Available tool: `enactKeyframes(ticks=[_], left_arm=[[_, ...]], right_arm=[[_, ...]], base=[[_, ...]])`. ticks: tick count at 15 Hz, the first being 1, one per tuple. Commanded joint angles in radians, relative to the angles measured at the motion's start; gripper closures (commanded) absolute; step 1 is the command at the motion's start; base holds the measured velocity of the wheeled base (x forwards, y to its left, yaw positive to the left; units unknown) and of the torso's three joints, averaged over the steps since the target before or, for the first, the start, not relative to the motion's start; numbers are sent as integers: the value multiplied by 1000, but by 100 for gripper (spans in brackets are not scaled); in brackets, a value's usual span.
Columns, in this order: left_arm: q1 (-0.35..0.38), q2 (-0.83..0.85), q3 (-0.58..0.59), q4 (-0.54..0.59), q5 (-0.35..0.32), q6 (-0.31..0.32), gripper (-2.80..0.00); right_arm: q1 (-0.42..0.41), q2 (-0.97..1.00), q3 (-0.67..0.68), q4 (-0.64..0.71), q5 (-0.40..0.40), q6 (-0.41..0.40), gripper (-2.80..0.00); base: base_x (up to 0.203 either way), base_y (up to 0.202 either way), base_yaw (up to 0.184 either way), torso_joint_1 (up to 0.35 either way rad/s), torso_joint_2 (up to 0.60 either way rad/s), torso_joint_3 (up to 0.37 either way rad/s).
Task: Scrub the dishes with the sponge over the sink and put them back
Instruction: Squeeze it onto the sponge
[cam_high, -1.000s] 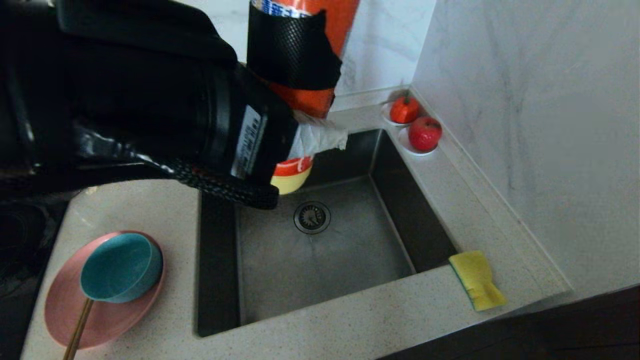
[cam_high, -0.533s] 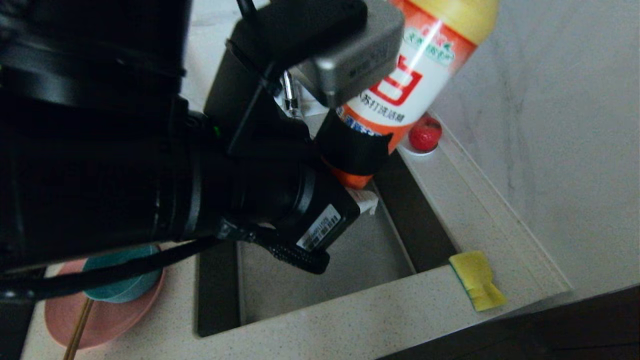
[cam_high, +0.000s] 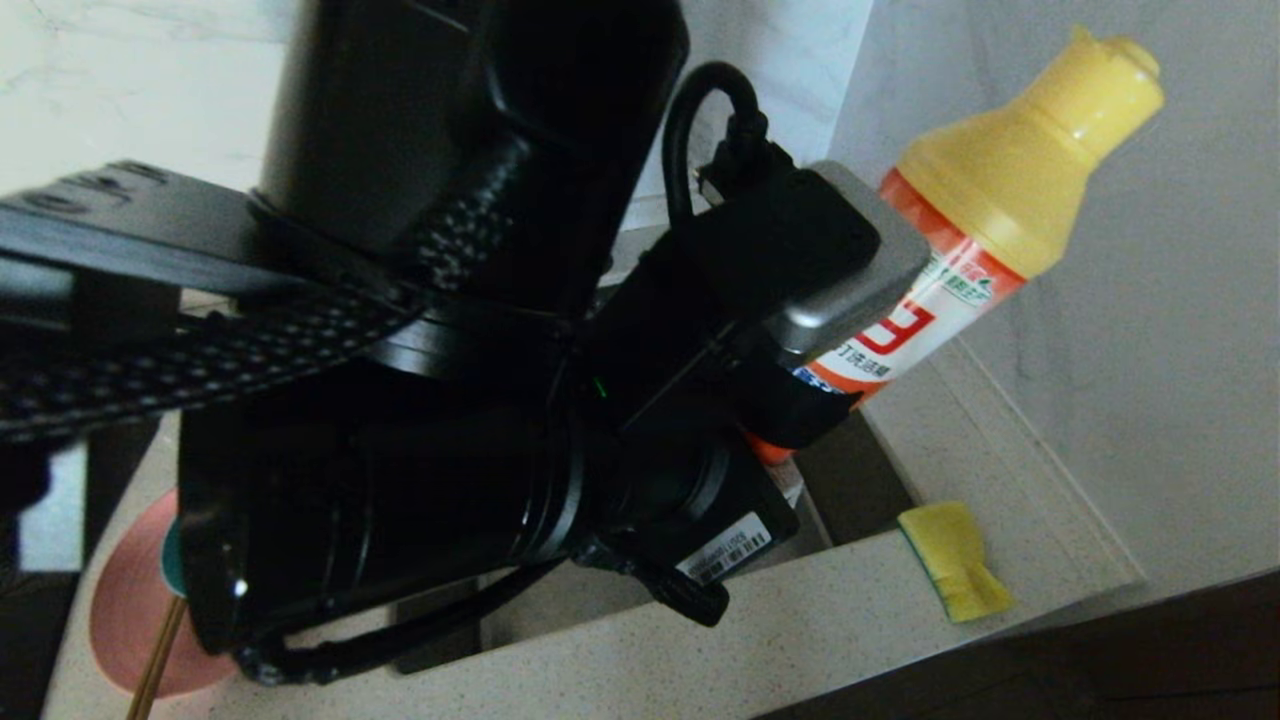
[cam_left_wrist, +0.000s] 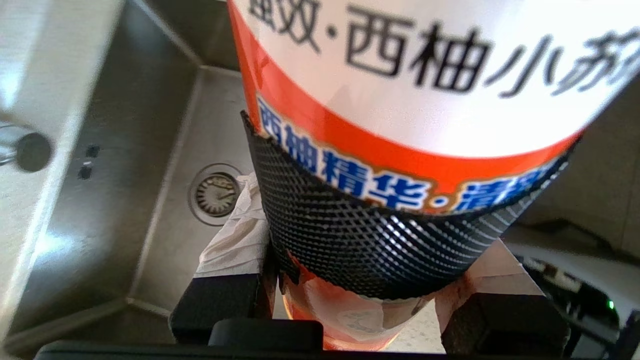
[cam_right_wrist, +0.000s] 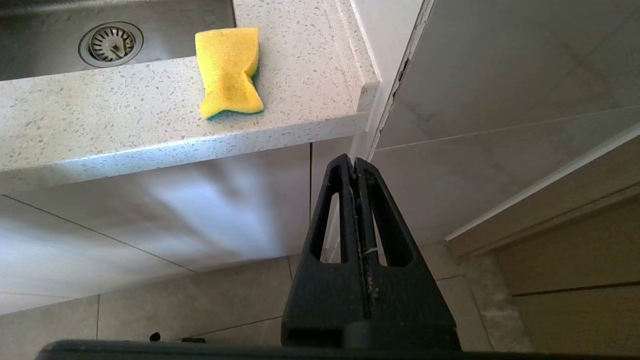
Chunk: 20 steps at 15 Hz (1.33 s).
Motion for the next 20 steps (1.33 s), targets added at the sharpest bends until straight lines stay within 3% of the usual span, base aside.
enactKeyframes(ticks=[1, 8, 11, 20], left_arm=[[-19, 39, 6, 3, 3, 6, 0], [-26, 66, 113, -17, 3, 65, 0], [-24, 102, 166, -143, 4, 127, 0], [-26, 156, 161, -132, 10, 233, 0]], right_arm=[[0, 1, 0, 0, 0, -1, 0], [0, 1, 0, 0, 0, -1, 0], [0, 0, 0, 0, 0, -1, 0], [0, 1, 0, 0, 0, -1, 0]], base=[[0, 0, 0, 0, 0, 0], [0, 0, 0, 0, 0, 0], [0, 0, 0, 0, 0, 0], [0, 0, 0, 0, 0, 0]])
